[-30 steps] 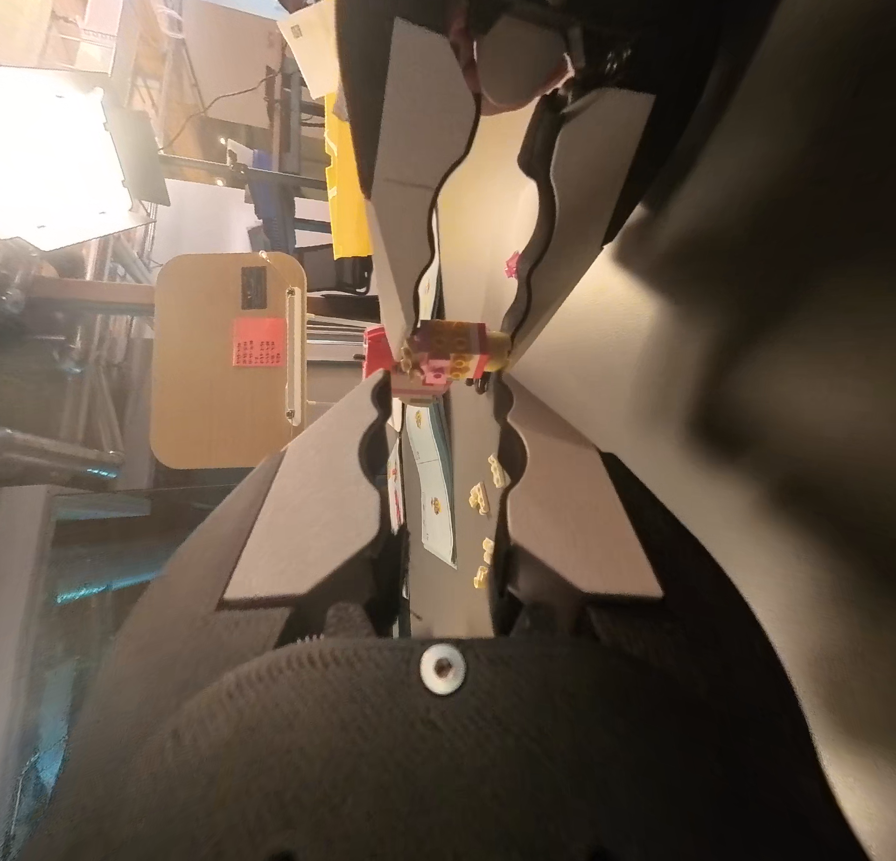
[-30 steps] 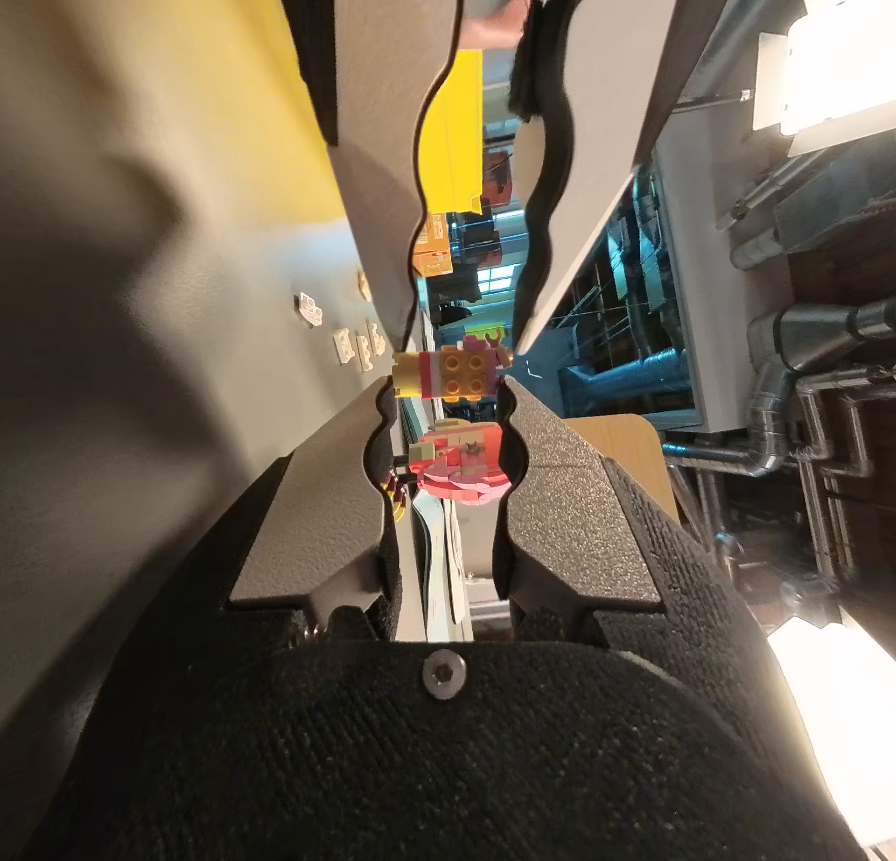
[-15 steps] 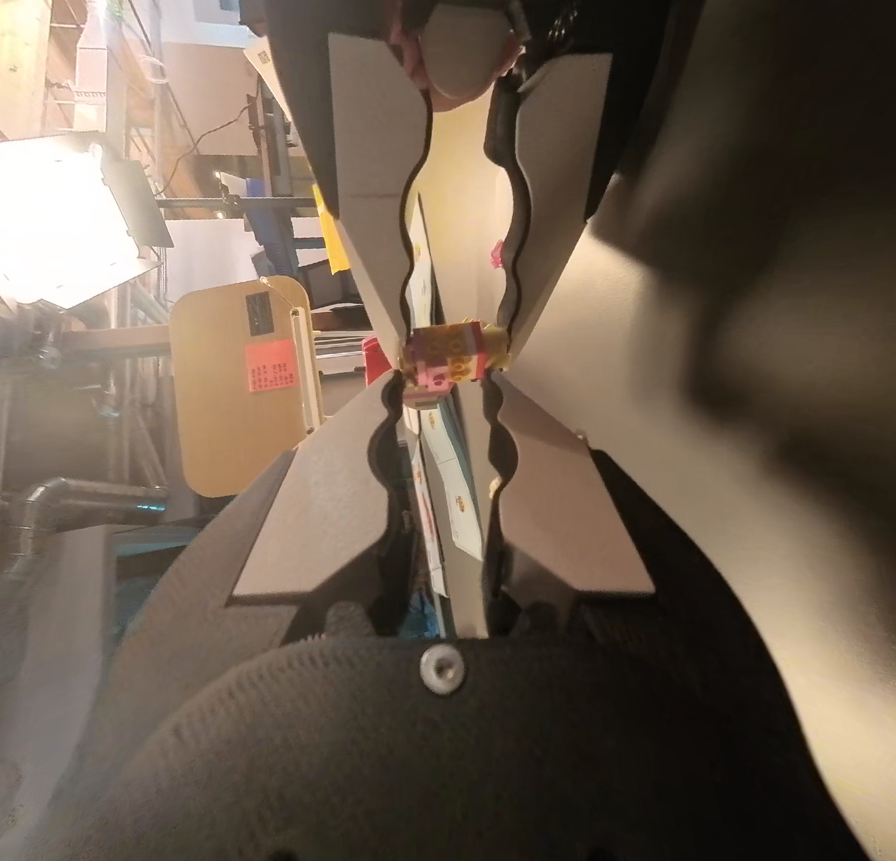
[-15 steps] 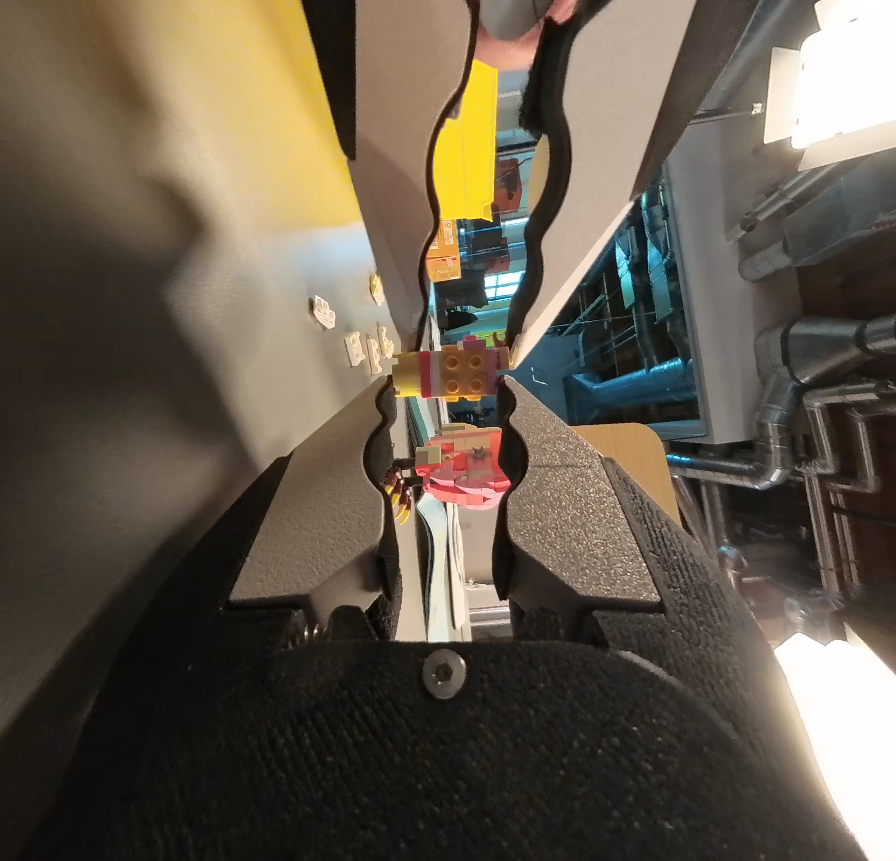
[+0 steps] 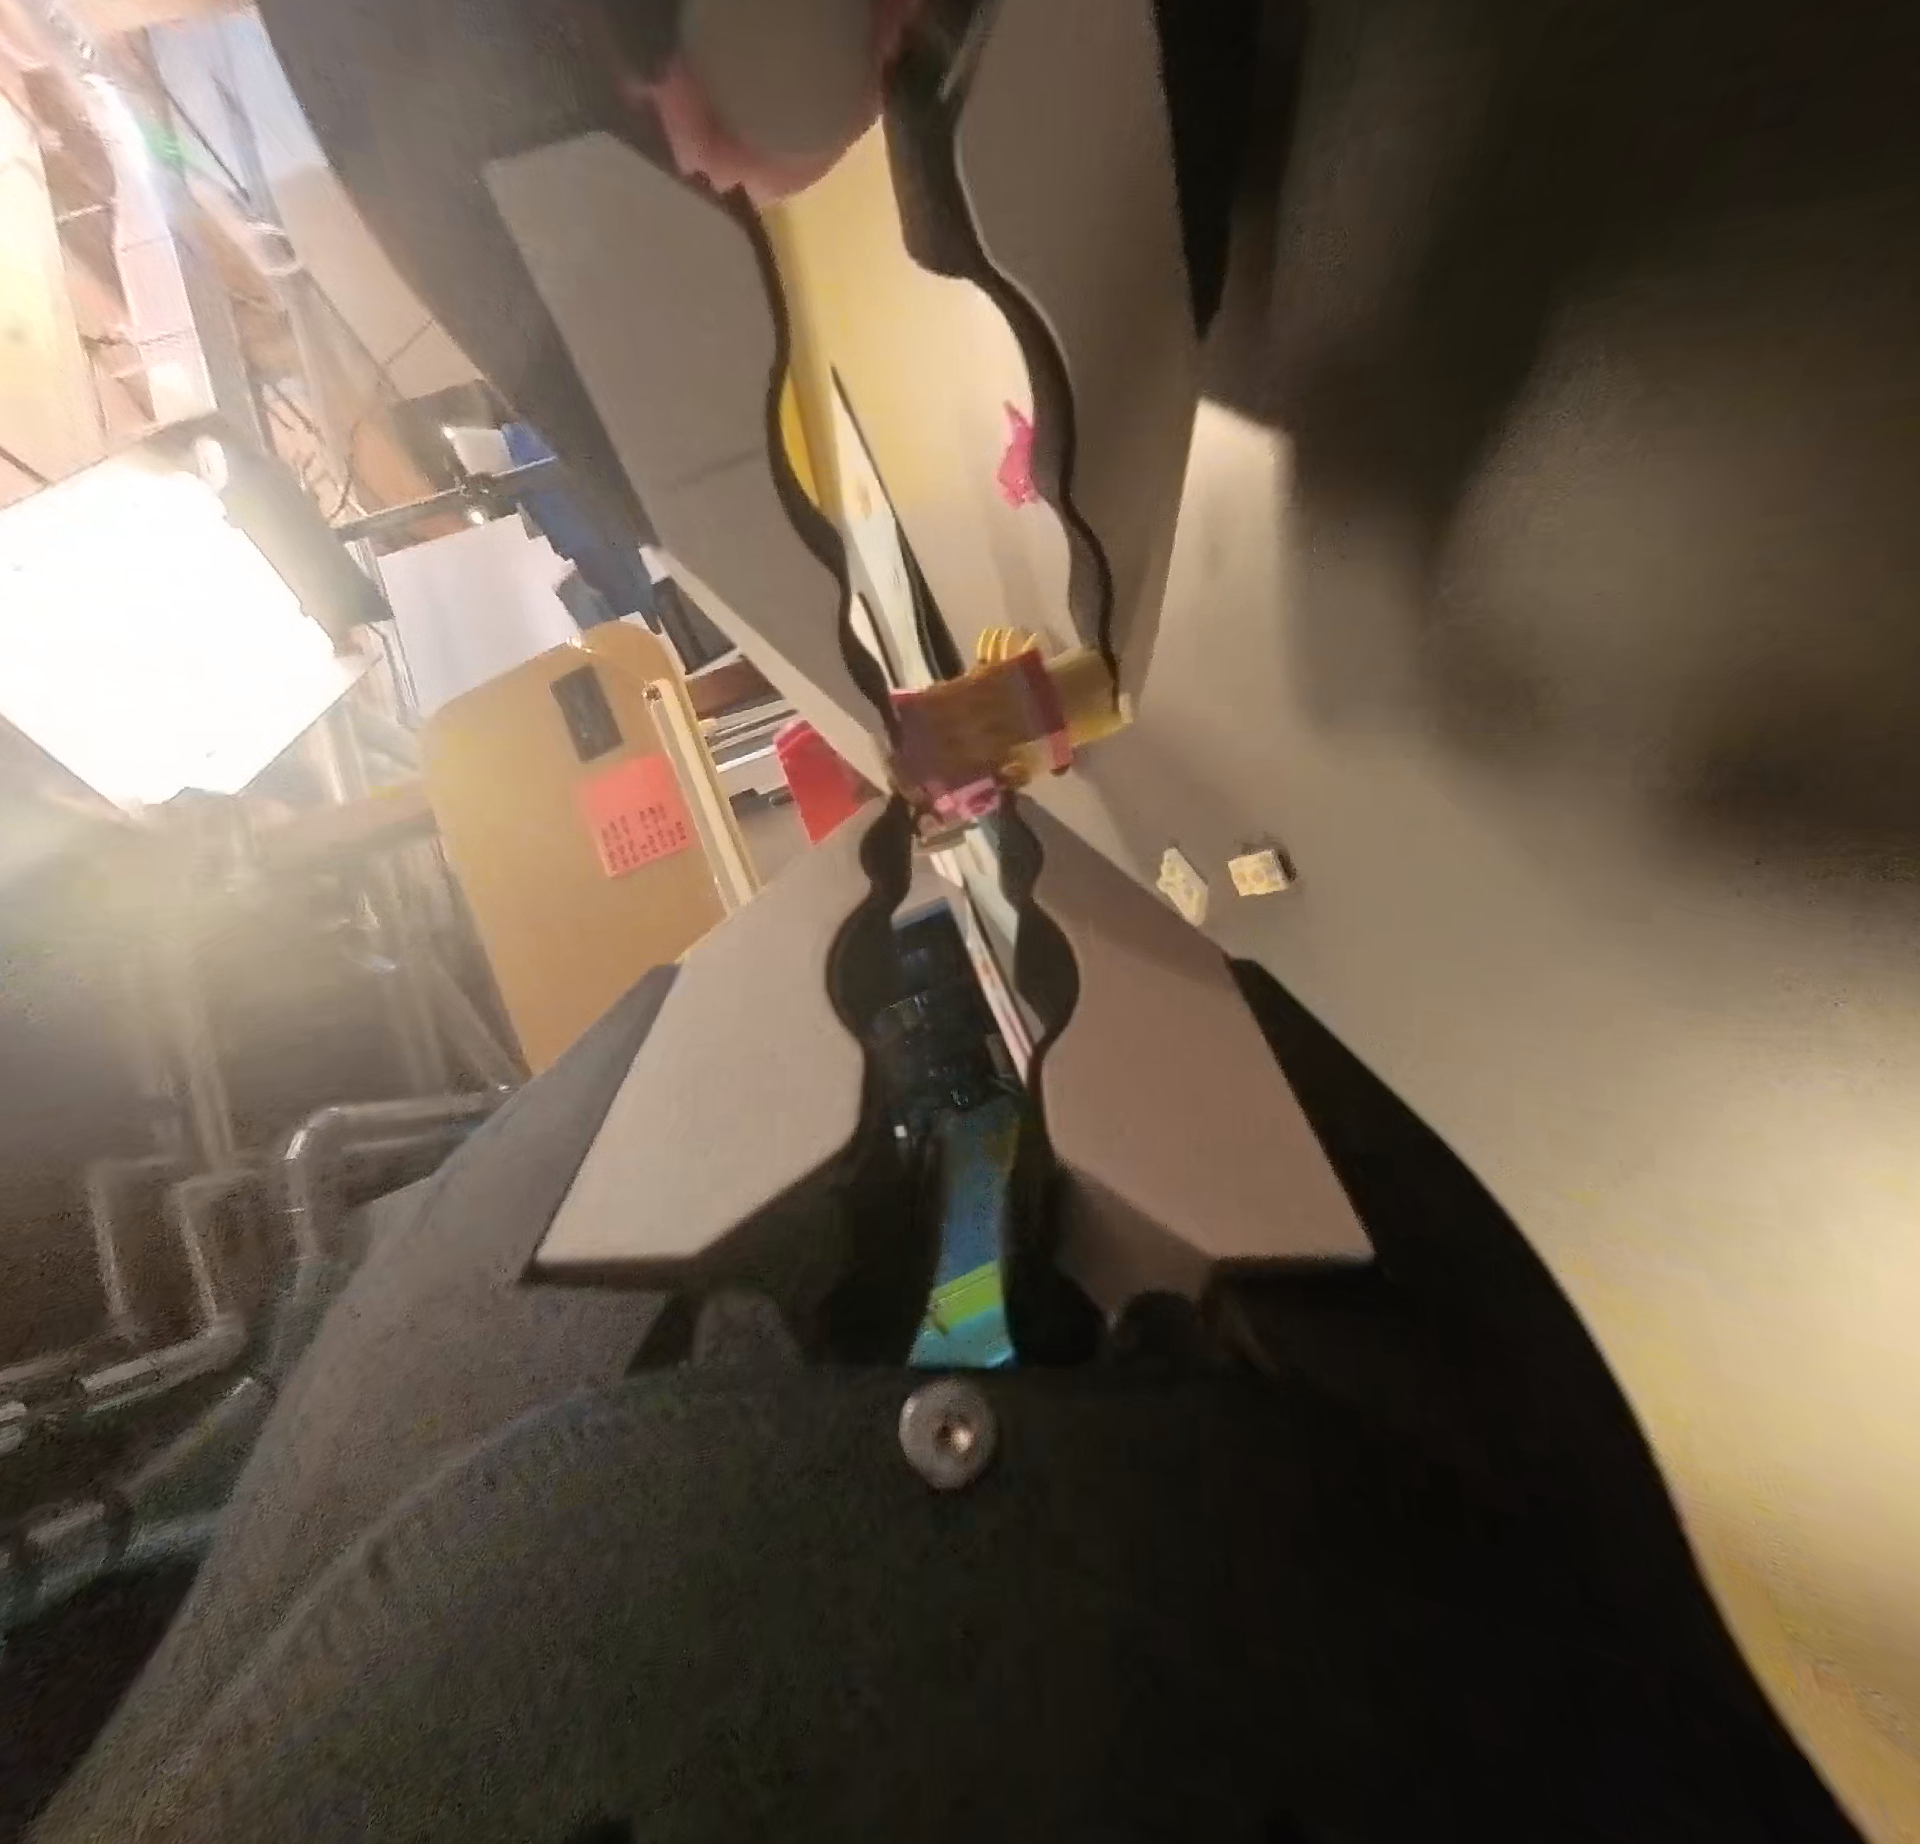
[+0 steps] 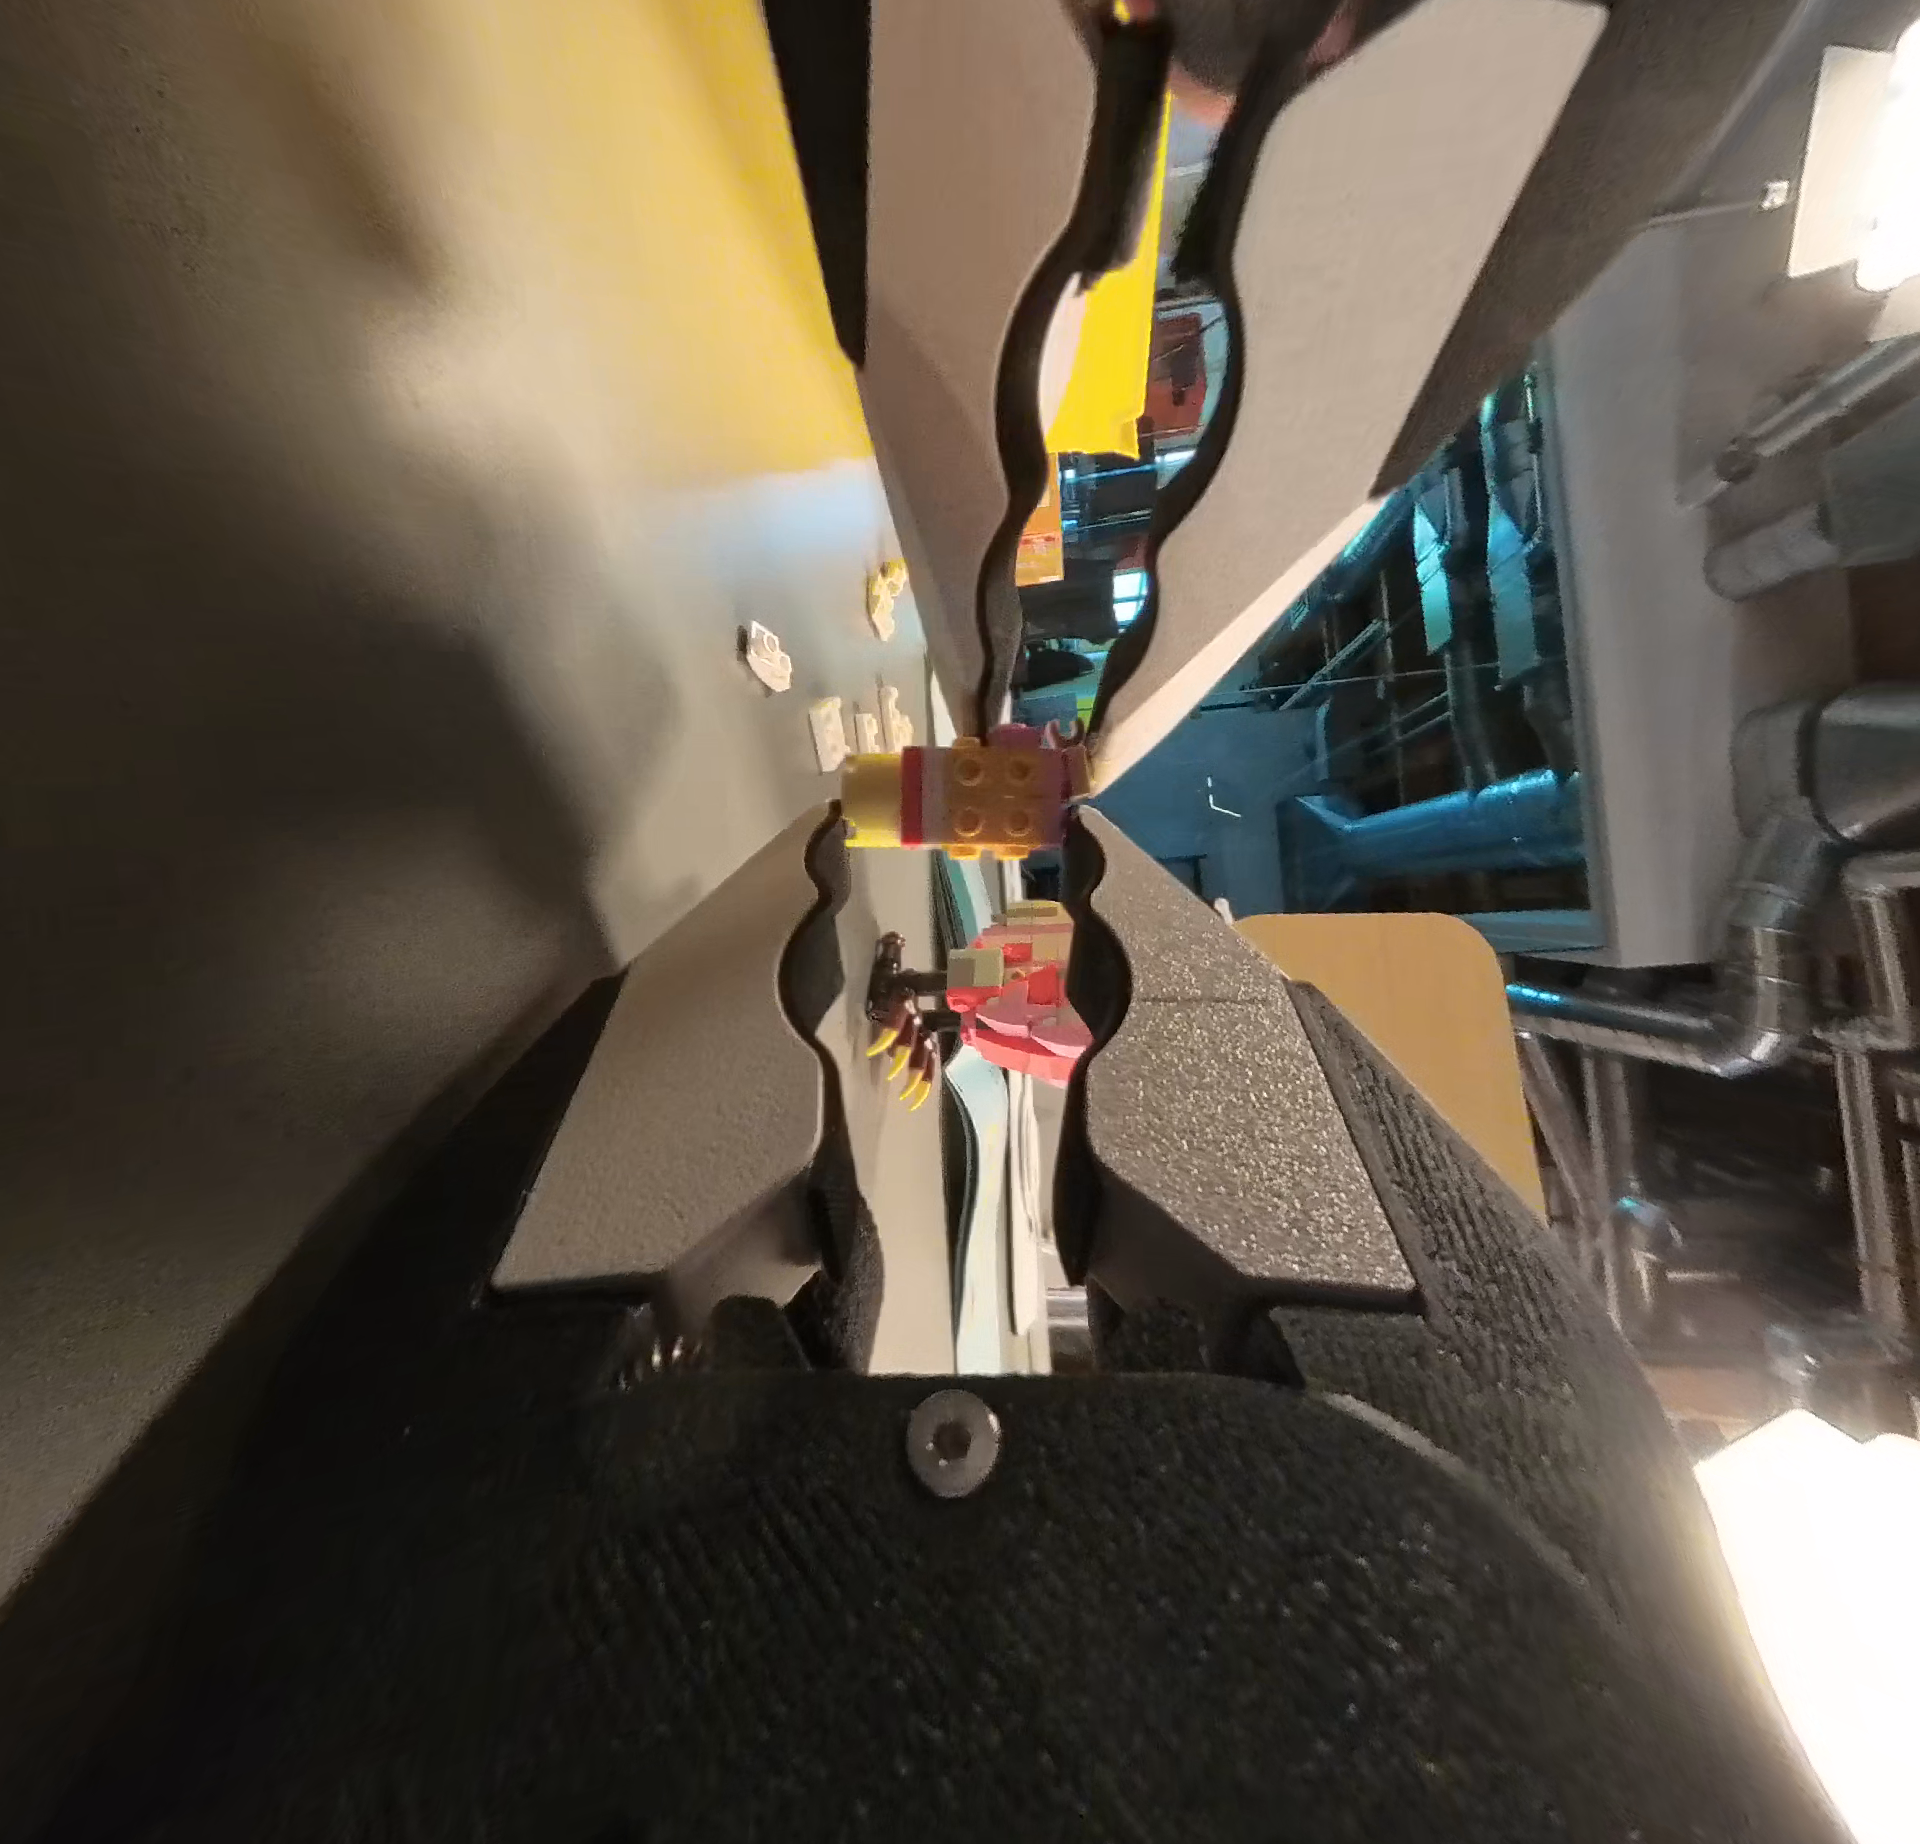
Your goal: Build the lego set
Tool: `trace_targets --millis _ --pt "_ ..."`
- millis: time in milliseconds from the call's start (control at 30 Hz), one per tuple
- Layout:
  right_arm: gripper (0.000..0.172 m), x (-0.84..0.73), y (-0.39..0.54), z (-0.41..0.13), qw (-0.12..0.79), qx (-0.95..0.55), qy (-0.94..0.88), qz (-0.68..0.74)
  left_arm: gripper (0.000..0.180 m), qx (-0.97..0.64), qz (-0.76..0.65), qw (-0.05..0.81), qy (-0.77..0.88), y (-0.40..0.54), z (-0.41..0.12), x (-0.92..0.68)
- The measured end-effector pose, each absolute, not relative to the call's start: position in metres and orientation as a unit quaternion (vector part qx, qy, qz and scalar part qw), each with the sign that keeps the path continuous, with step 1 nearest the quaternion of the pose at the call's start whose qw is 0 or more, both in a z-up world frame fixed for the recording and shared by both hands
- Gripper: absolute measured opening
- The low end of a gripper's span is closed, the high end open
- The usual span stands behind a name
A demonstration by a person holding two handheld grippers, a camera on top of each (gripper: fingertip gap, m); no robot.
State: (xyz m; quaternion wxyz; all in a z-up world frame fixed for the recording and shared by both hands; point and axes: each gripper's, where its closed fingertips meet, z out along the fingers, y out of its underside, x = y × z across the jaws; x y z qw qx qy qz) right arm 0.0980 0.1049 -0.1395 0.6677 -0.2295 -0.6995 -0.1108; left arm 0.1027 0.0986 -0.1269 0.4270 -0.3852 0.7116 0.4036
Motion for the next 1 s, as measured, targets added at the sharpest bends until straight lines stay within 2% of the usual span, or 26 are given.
trace_targets --millis 333,633,700,767,1000 --pt "0.039 0.097 0.105 -0.142 0.662 -0.241 -0.703 -0.096 0.016 -0.409 0.359 0.422 0.725 0.098 -0.129 0.103" --pt "0.039 0.096 0.104 -0.143 0.658 -0.249 -0.707 -0.074 0.019 -0.525 0.205 0.437 0.701 0.096 -0.136 0.1" --pt "0.039 0.097 0.105 -0.142 0.658 -0.254 -0.705 -0.072 0.054 -0.537 0.172 0.397 0.724 0.088 -0.148 0.1" --pt "0.04 0.097 0.106 -0.143 0.656 -0.26 -0.705 -0.067 0.058 -0.549 0.158 0.39 0.722 0.087 -0.149 0.1" --pt "0.04 0.098 0.104 -0.137 0.661 -0.284 -0.694 -0.021 0.055 -0.547 0.155 0.416 0.71 0.089 -0.142 0.104"
